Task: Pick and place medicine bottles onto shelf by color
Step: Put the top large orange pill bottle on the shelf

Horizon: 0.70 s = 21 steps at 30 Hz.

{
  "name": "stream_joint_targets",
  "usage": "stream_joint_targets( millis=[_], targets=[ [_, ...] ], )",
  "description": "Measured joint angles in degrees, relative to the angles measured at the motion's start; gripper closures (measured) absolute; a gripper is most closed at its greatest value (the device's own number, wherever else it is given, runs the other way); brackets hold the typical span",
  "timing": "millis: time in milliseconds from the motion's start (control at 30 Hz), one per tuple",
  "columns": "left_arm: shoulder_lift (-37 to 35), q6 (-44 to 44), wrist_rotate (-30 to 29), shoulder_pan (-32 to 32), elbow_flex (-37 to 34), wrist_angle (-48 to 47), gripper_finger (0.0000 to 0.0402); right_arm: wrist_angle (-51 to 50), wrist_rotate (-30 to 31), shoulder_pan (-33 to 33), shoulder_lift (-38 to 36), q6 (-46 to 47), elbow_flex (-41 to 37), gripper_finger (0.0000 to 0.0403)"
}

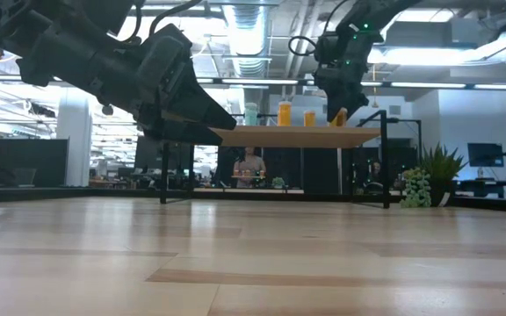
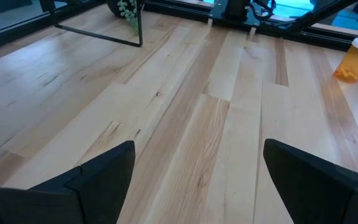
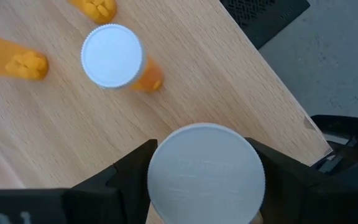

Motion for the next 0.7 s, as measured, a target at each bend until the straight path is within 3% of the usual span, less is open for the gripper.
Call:
stream_joint_targets(
  millis=[700],
  targets=[
    [0.0,0.0,0.0,0.0,0.0,0.02,0.0058,2.34,-0.02,0.04,0.0,0.02,0.02,0.0147]
  ],
)
